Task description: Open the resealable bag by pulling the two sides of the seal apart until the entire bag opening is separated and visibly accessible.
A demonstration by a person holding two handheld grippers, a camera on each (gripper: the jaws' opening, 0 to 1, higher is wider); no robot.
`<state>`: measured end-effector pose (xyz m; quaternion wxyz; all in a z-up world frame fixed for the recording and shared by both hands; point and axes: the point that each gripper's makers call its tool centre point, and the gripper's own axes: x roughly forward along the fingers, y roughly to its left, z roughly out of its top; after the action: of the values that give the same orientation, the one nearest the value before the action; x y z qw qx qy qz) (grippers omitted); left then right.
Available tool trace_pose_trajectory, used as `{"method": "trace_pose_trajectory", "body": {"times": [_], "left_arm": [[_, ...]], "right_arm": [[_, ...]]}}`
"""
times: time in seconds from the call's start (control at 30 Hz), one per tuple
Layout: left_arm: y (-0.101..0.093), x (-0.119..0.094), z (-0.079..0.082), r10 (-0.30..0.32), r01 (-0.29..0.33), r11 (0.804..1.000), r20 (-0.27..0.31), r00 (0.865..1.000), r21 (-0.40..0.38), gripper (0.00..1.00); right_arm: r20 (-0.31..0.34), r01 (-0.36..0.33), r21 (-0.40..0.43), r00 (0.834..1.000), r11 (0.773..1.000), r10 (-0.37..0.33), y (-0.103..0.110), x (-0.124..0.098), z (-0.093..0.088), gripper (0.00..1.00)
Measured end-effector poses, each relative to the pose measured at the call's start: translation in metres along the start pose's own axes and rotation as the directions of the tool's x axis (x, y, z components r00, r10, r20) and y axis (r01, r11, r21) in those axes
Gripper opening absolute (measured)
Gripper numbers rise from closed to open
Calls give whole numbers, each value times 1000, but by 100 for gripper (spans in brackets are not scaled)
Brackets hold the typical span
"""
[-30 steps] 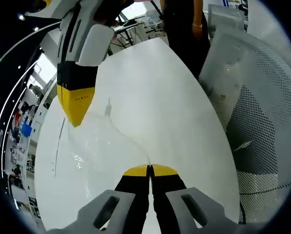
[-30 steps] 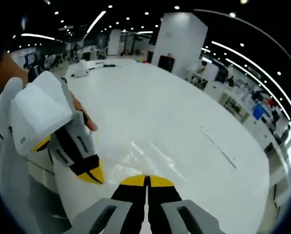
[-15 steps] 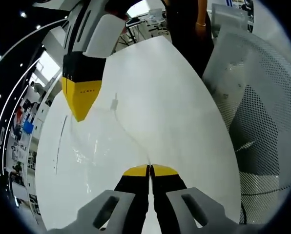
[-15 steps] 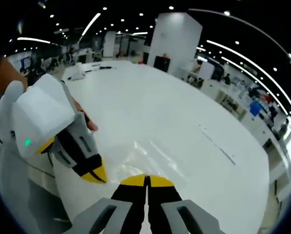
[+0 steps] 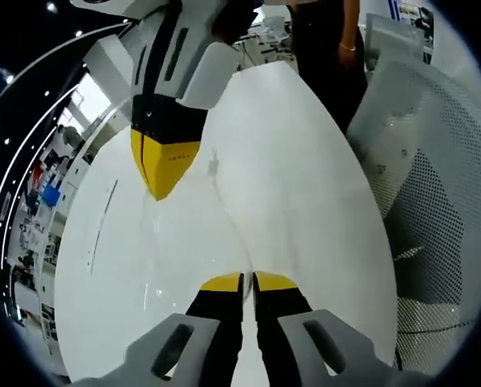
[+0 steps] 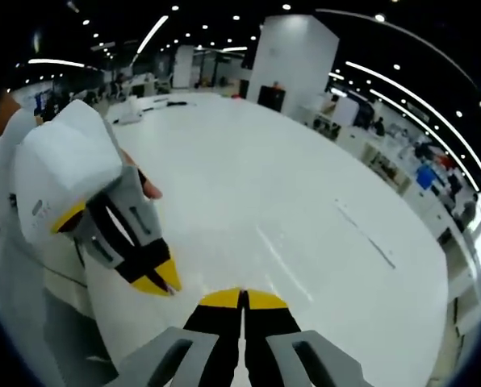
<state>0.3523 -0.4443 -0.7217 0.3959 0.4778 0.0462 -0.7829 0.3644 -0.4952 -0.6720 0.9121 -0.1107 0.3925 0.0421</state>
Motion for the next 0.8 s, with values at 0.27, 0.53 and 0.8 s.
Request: {"method": "trace_pose_trajectory", "body": {"times": [0.27,0.53,0.8], "left_arm": [[0,-1,2,8,-8,999,13,1000,-43,5],[-4,-14,4,28,-23,996,45,999,-91,10],[-9,-32,-3,66,-59,991,61,996,-116,9]], "right_arm": [[-28,-11,-19,1000,1000,10,4,7,-8,0],[-49,-19,-35,999,999,17,4,14,-16,0],[-61,-15,-31,998,999,13,5,18,-20,0]]}}
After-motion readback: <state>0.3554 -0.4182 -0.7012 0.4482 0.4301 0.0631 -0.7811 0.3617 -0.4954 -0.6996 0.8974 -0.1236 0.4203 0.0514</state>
